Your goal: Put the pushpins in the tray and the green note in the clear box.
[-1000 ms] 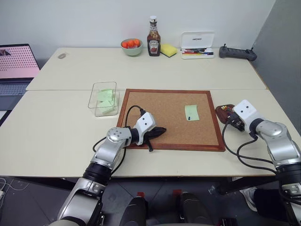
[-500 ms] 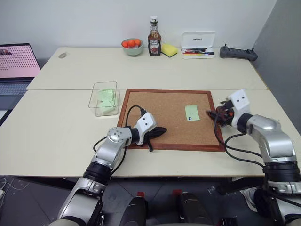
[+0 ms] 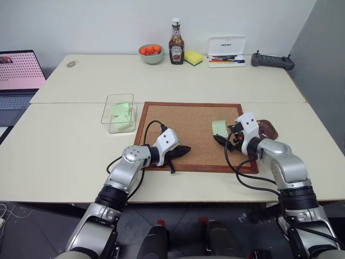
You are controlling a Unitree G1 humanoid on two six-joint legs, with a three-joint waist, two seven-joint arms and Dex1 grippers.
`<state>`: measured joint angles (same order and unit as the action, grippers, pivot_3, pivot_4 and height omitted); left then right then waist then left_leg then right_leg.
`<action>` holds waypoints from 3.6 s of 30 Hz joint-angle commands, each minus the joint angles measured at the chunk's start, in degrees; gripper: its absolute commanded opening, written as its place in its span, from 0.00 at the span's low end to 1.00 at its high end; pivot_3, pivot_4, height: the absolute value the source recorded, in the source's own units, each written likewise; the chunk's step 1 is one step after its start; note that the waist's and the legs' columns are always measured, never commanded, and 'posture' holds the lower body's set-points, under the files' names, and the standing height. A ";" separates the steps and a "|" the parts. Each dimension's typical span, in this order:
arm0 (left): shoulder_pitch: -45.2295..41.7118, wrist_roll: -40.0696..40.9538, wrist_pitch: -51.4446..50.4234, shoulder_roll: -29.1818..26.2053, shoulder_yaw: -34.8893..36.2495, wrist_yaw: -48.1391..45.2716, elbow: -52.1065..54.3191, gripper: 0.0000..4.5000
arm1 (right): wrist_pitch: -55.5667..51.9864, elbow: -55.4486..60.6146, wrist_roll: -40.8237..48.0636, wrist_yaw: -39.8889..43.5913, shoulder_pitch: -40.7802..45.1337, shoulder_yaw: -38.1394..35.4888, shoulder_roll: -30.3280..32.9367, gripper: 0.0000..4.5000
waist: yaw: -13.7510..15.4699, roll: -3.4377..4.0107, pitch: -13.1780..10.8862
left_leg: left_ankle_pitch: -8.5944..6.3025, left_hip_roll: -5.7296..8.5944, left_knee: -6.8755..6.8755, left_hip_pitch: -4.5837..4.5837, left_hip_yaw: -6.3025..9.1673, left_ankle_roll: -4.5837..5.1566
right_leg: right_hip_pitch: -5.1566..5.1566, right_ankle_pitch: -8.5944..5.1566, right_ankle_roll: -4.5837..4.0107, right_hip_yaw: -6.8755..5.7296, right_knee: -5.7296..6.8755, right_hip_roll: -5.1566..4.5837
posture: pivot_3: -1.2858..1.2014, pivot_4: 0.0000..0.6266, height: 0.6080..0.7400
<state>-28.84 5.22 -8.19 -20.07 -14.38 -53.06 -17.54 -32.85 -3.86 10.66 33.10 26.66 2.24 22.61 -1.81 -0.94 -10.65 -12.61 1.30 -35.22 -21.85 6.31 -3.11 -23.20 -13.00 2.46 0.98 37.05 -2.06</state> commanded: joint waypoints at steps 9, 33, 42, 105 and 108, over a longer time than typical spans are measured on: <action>1.02 -1.69 -0.42 -0.45 -1.29 -0.11 -1.23 0.00 | 2.28 -1.31 -0.62 -0.44 2.07 0.72 -1.25 0.31 | -0.02 0.00 0.00 | 0.00 0.00 0.00 0.00 0.00 0.00 | 0.00 0.00 0.00 0.00 -0.01 0.00 | 0.52 0.24 1.00; 0.82 -1.71 -0.13 0.18 -1.32 0.32 -1.93 0.00 | 1.73 7.29 1.45 4.02 3.51 1.64 0.51 0.01 | -0.01 0.00 0.00 | 0.00 0.00 0.01 -0.03 0.00 0.00 | -0.03 0.00 0.00 0.00 -0.01 0.00 | 0.52 0.24 1.00; 0.04 -0.06 -0.63 1.59 0.73 2.10 -1.29 0.00 | 3.11 9.49 0.02 6.40 4.08 2.57 3.28 0.01 | 0.09 -0.01 0.01 | 0.00 0.00 0.01 -0.03 0.03 0.00 | -0.01 0.00 0.00 -0.03 -0.03 0.00 | 0.52 0.24 1.00; -21.93 33.73 -41.08 21.12 31.02 27.79 -8.37 0.74 | 17.52 14.68 -5.56 10.20 4.89 7.28 6.36 0.00 | -0.03 -0.17 -0.10 | 0.02 0.02 0.00 -0.12 0.04 -0.06 | -0.08 0.01 0.02 -0.04 -0.07 0.00 | 0.52 0.24 1.00; -21.33 33.98 -41.31 20.97 31.11 27.75 -7.85 0.62 | 17.50 14.66 -5.56 10.08 4.98 7.34 6.17 0.00 | -0.03 -0.17 -0.10 | 0.03 0.02 0.00 -0.12 0.04 -0.06 | -0.08 0.01 0.02 -0.03 -0.07 0.00 | 0.52 0.24 1.00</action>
<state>-49.81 37.93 -49.68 1.15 16.71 -24.50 -27.30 -15.62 8.61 5.17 43.39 30.61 10.20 28.70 -1.84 -1.10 -10.74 -12.59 1.32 -35.22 -21.97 6.35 -3.17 -23.29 -13.00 2.48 0.95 36.98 -2.06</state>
